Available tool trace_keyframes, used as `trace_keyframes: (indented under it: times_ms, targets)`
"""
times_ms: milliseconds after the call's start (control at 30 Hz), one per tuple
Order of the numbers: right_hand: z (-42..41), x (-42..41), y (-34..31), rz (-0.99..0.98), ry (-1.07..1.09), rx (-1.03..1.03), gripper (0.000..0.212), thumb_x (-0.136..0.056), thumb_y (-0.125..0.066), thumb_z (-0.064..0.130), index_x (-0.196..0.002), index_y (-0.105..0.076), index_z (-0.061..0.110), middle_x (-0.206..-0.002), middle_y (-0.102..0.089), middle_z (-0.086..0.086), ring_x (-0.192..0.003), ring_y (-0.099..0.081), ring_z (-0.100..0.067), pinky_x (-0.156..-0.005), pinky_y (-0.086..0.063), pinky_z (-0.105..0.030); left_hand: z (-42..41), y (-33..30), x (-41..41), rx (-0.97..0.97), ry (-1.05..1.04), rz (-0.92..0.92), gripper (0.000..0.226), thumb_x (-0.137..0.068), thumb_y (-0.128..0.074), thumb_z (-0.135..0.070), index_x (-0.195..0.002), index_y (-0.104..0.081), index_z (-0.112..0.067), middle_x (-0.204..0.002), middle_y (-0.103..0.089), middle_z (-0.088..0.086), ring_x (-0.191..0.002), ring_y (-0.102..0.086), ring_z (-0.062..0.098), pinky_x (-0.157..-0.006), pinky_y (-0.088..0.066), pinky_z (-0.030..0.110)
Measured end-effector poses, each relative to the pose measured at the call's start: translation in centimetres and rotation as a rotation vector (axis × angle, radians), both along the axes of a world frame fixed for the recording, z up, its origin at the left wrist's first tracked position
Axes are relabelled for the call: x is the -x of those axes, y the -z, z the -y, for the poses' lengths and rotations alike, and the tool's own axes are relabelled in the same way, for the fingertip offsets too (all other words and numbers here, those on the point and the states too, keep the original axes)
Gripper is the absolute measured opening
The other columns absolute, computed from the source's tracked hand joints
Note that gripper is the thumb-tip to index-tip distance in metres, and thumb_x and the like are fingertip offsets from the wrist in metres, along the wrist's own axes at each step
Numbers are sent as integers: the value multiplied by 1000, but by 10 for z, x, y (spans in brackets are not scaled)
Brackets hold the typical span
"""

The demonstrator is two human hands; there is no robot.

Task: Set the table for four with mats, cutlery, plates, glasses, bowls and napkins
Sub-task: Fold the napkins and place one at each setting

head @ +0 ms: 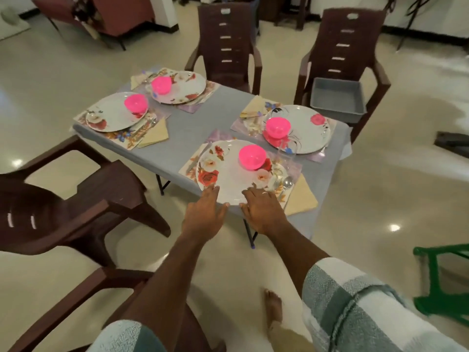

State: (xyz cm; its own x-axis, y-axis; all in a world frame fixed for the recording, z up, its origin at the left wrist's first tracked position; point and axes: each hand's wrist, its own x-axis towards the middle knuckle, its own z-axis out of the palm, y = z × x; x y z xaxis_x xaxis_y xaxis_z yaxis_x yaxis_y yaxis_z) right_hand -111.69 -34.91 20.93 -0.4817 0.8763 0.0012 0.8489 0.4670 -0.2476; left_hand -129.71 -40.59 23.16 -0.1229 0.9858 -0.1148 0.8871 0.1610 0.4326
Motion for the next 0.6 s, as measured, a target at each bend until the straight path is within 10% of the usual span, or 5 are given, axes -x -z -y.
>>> trace_keyframes:
  times_ms: [433, 600]
  targets:
    - [-147, 92, 31, -59, -116, 78, 36, -98, -47, 32, -128, -58, 14, -127, -64, -7, -114, -61, -31, -99, -43, -46, -119, 16, 92, 67, -74, -113, 48, -102, -51, -37, -149, -42, -29, -155, -45, 1, -119, -64, 27, -97, -55, 47]
    - [-183, 117, 54, -23, -37, 110, 42, -99, -48, 35, -136, -52, 15, -138, -59, -7, -125, -54, -30, -108, -35, -47, -192, 45, 148, 142, 104, -168, 48, -105, -47, -34, -152, -39, -32, -159, -38, -2, -139, -44, 22, -108, -43, 54]
